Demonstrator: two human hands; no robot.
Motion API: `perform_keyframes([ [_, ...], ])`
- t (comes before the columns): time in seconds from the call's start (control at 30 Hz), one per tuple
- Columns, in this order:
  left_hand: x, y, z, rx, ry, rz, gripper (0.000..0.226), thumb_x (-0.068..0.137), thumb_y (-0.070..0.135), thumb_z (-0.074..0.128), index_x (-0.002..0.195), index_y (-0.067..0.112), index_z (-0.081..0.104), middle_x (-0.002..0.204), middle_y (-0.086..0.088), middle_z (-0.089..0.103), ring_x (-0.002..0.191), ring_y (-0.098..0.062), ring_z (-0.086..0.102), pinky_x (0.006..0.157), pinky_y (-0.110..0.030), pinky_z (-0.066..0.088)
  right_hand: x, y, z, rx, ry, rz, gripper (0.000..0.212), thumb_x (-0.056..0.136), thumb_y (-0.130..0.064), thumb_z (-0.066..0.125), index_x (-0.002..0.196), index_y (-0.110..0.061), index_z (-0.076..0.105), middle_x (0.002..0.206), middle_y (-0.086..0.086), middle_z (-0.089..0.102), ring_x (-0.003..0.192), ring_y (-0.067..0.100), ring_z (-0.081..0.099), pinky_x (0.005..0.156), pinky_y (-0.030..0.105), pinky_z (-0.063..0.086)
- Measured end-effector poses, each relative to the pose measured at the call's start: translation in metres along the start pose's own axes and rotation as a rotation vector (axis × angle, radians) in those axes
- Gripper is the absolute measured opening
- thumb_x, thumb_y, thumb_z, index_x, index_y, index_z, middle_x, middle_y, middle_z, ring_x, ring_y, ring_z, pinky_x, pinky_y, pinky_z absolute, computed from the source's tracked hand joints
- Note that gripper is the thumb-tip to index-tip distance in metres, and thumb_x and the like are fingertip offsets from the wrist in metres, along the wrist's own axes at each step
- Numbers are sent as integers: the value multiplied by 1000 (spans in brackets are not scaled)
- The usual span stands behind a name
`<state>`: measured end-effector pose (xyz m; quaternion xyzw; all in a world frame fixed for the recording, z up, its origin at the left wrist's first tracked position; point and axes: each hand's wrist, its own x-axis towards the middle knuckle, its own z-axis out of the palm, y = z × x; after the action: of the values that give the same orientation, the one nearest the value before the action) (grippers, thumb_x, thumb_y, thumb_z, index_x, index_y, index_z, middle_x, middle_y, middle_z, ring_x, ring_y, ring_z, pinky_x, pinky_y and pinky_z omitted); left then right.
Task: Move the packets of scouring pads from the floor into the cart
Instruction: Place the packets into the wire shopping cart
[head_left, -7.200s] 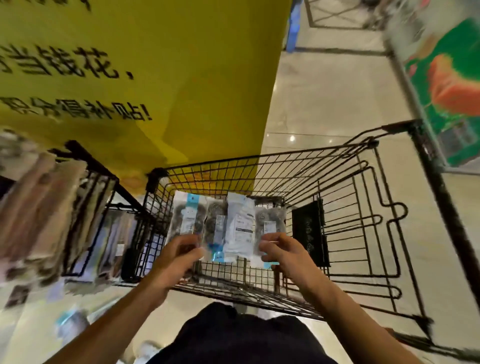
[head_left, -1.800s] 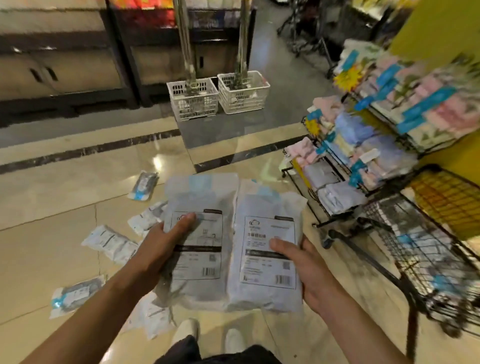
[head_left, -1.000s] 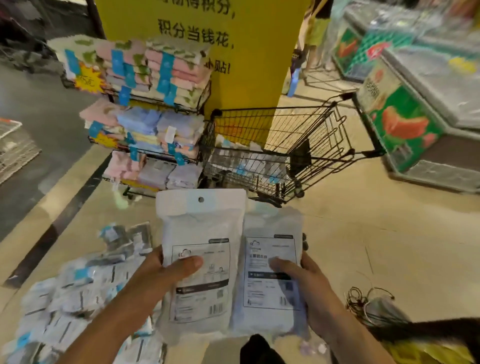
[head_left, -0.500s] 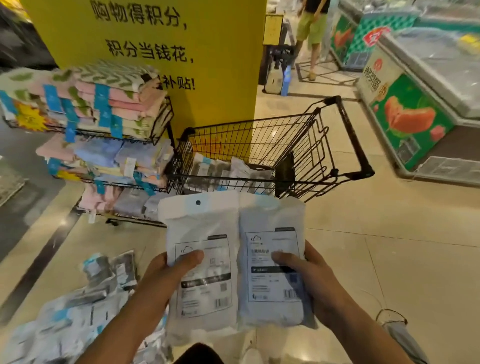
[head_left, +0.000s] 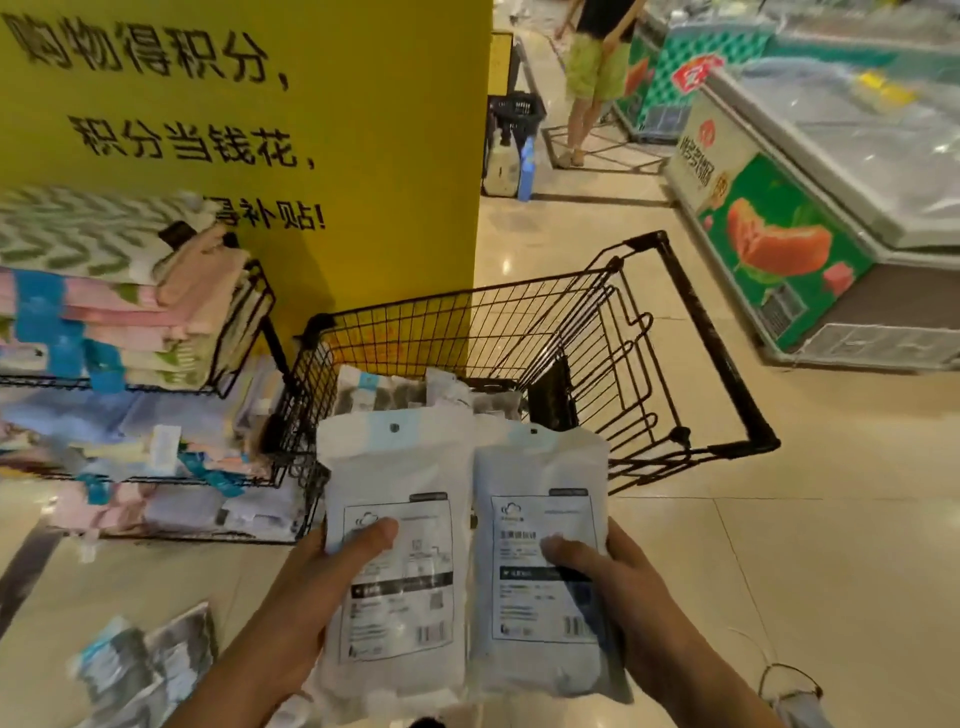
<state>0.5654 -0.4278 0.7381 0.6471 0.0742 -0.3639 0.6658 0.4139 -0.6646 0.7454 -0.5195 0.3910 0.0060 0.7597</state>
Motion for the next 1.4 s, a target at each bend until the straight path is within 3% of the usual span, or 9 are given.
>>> perform_keyframes([
  [0.23,85,51,19,70,-12,-77,43,80,34,88,117,20,73,99,-6,83,95,-32,78,84,-45,61,66,-41,2,27,60,-6,44,91,-8,73,131,-17,58,108,13,81,97,35,79,83,53,66],
  [0.3,111,61,29,94,2,-71,33,84,28,82,116,20,73,96,-6,83,94,-34,78,82,-45,61,90,-50,-3,37,74,1,45,90,-9,73,131,-17,57,109,13,81,97,34,79,83,51,66],
  [0.5,182,77,53,138,5,-61,38,85,28,79,123,22,73,110,-10,81,98,-31,79,92,-52,60,171,-77,-19,57,68,45,36,94,-5,69,127,-13,59,108,14,81,96,36,79,73,45,66],
  [0.67,235,83,69,100,53,-97,39,87,25,79,125,23,71,114,-10,80,102,-31,78,94,-52,60,240,-97,-25,16,66,103,40,93,-6,71,130,-11,58,115,17,78,101,38,78,86,55,65],
  [0.93,337,70,62,91,156,-213,36,87,30,80,121,23,71,103,-5,83,91,-25,81,76,-39,64,353,-85,-25,-121,153,180,31,90,-7,77,116,-16,65,102,3,81,87,23,80,66,35,63],
  [1.03,392,48,56,122,139,-282,50,82,45,82,127,26,70,110,-3,82,101,-27,78,94,-47,60,408,-58,-25,-158,229,229,31,90,-8,78,116,-20,65,106,2,81,92,24,79,77,44,65],
  [1.2,489,3,57,251,37,-321,56,84,56,78,130,26,67,122,5,76,107,-13,71,103,-37,50,503,-13,-27,-135,318,287,33,89,-8,76,117,-21,64,115,8,76,101,32,75,90,57,63],
  [1.3,541,-24,51,436,51,-238,66,77,65,80,124,19,73,109,-1,80,91,-20,74,91,-48,60,554,13,-26,-123,353,269,32,89,-6,76,117,-19,66,111,8,77,98,32,77,83,51,66],
  [1.4,578,-46,44,527,30,-225,37,96,41,74,115,9,72,80,-1,77,59,-7,67,54,-24,57,582,33,-23,-142,349,272,26,89,-6,75,110,-20,69,101,6,80,85,30,80,69,45,67],
])
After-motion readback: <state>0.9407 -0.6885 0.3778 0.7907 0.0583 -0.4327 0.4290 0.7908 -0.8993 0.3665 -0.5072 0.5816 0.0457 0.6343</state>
